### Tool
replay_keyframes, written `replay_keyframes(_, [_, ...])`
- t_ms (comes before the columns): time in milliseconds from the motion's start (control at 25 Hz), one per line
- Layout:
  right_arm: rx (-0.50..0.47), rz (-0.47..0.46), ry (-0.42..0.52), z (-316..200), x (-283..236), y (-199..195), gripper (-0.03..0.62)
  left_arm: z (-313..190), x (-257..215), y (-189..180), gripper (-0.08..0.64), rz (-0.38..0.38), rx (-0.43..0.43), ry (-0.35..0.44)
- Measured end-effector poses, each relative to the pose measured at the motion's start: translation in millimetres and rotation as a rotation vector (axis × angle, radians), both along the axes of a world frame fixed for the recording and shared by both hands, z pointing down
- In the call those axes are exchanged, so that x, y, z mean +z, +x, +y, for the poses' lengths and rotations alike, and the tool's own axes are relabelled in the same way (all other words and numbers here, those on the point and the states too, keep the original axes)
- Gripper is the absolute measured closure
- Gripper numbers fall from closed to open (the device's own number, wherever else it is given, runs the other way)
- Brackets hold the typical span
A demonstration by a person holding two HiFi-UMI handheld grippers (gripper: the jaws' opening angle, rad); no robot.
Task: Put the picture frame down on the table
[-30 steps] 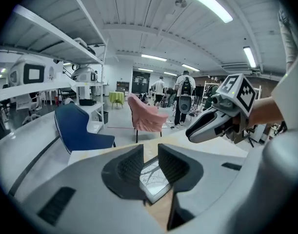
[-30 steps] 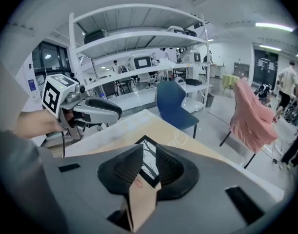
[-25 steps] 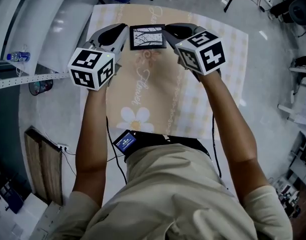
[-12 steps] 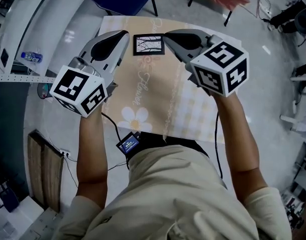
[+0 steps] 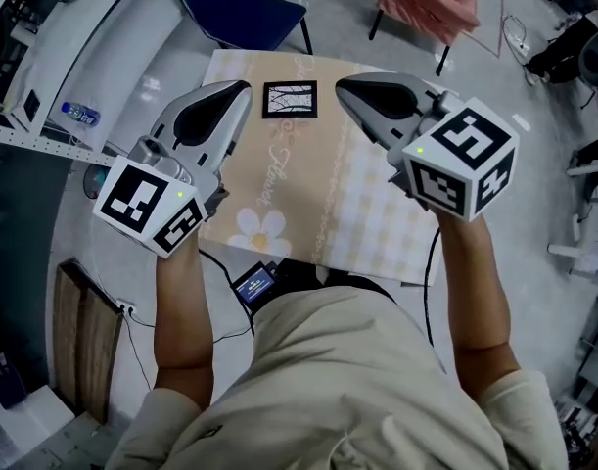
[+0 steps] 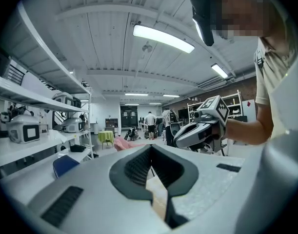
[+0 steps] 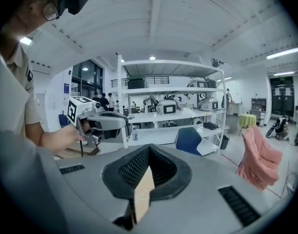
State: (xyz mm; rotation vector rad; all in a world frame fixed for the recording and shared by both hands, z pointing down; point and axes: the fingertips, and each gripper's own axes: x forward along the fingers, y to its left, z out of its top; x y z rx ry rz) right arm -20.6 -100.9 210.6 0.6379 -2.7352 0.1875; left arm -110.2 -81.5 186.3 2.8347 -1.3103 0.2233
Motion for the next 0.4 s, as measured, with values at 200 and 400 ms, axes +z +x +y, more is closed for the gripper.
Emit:
replay_keyframes(200, [-0.015, -0.015, 0.029, 25.4, -18.9, 12.5, 0.589, 28.3, -14.9, 10.8, 0.552, -0.008, -0.003, 0.029])
replay_keyframes(400, [-0.016, -0.015, 0.044, 51.6, -31.7, 23.0, 0.589, 56.5, -26.2, 15.8, 0.552, -0.013, -0.008, 0.043])
